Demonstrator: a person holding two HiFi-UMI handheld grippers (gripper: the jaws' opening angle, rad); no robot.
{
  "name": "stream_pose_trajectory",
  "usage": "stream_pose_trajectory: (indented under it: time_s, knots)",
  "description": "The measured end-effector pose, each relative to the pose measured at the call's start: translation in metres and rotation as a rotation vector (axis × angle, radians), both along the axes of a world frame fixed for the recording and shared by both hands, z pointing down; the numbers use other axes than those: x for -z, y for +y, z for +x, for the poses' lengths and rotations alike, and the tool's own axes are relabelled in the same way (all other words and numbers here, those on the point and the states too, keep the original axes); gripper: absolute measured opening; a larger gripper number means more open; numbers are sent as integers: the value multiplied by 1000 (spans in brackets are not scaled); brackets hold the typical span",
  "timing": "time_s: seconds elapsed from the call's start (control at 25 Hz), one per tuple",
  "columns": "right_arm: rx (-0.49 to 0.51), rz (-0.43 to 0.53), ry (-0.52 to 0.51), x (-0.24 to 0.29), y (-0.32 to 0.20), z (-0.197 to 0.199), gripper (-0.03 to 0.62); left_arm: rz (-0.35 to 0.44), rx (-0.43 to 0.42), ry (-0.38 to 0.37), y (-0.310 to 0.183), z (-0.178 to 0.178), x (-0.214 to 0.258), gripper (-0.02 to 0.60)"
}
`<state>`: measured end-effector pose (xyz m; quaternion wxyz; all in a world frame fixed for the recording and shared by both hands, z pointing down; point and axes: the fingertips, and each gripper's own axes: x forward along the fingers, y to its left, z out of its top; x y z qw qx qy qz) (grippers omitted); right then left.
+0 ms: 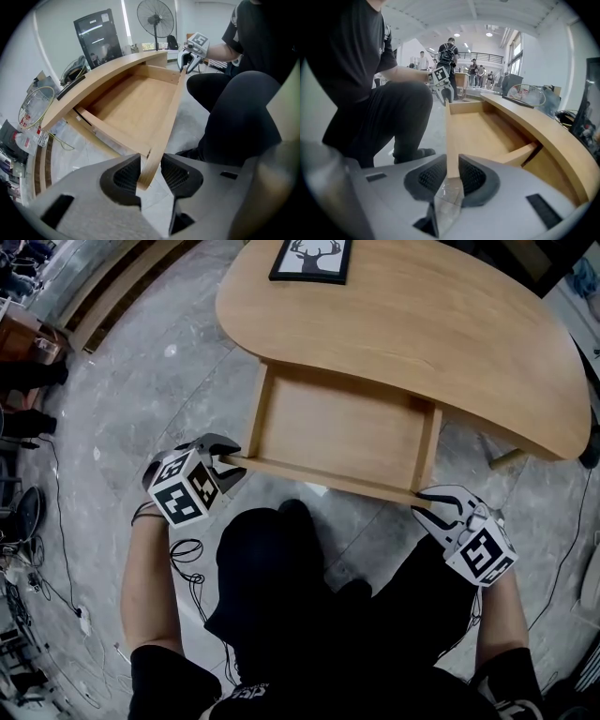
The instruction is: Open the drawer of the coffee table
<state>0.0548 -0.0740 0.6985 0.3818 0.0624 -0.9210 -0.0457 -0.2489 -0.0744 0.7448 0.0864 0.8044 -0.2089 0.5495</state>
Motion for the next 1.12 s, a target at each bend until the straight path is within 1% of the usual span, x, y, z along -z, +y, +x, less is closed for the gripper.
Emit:
stream_pose_trajectory:
  time_s: [0.16, 0.32, 0.52, 0.64, 0.84, 0.96, 1.04, 1.12]
  knots:
    - [5, 10, 9, -3, -1, 1, 80, -5, -9, -2, 0, -1, -1, 141]
    - [24, -24, -4, -9, 12, -5, 75, -19, -30, -34, 3, -8, -5, 143]
    - [-20, -80, -45, -11, 15, -7, 80, -22, -28, -6, 5, -7, -7, 143]
    - [-4, -84, -47, -9, 15, -9, 84, -18, -25, 18, 5, -7, -7, 150]
    - [-56, -125, -158, 14, 8, -8, 98, -9, -23, 50, 5, -7, -6, 152]
    - [-53, -155, -236, 31, 5, -7, 111, 4, -25, 61, 4, -5, 4, 165]
    - [-66, -179, -276, 42, -1, -6, 111, 27, -23, 88, 3, -3, 17, 183]
    - [-94, -173, -312, 50, -15, -7, 109, 60, -11, 142, -2, 0, 34, 192]
